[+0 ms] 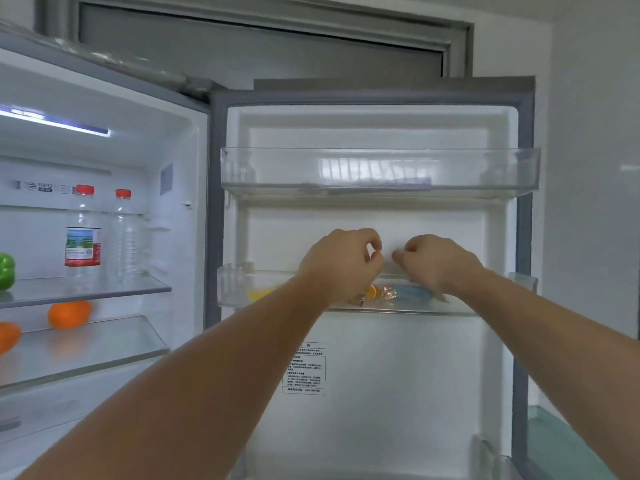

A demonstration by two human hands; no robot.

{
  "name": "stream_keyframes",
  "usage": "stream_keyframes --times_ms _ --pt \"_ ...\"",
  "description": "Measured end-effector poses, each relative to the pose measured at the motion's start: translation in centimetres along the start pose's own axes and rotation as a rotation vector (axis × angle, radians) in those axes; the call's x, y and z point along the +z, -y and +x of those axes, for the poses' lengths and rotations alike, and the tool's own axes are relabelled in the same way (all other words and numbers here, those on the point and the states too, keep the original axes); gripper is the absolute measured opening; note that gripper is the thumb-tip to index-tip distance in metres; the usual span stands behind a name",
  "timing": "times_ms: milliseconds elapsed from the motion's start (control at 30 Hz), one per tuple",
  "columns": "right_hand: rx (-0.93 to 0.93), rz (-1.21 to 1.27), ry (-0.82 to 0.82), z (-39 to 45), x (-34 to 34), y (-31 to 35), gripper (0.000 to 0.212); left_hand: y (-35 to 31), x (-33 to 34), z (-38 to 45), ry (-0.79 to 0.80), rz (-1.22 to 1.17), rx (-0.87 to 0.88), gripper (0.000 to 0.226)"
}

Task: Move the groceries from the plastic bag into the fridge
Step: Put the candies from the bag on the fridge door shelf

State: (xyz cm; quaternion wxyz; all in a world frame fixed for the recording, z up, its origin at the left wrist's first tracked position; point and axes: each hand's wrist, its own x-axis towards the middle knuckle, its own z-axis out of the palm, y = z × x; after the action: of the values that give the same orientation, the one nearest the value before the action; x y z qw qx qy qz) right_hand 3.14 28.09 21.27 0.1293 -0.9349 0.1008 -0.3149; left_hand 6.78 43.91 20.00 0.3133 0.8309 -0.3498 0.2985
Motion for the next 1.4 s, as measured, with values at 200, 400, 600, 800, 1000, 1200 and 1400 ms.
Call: stream_keyframes --times_ms 200,400,600,800,1000,1200,1400 --pt "-0.206 0.028 -0.298 -4.5 0.0 -0.7 0.031 -1.0 0.3 -2.2 -0.045 -0.154 0.124 0.029" --pt "-0.227 -0.355 -0.338 -10.6 -3.4 -2.5 0.051 -3.5 1.8 -3.9 -0.038 -0.193 0.406 0.037" --pt "0.164 -0.560 -0.253 -20.0 -5.6 -2.8 0.051 -5.4 4.3 -7.9 0.170 -0.305 0.640 0.050" --pt "0.492 -0.654 -0.054 -32.1 -7.6 -0.7 0.050 -8.1 7.1 -14.8 0.402 -0.384 0.763 0.048" --pt "0.825 -0.681 -0.068 -47.3 -13.8 2.3 0.048 -17.8 5.8 -23.7 0.519 -0.567 0.915 0.044" --pt "1.074 -0.639 -0.149 -63.0 -18.9 6.1 0.051 -28.3 1.1 -34.8 0.617 -0.752 1.056 0.036" --pt "1.304 -0.570 -0.200 -76.8 -23.3 10.4 0.048 -36.3 -3.3 -46.8 0.805 -0.875 1.094 0.040"
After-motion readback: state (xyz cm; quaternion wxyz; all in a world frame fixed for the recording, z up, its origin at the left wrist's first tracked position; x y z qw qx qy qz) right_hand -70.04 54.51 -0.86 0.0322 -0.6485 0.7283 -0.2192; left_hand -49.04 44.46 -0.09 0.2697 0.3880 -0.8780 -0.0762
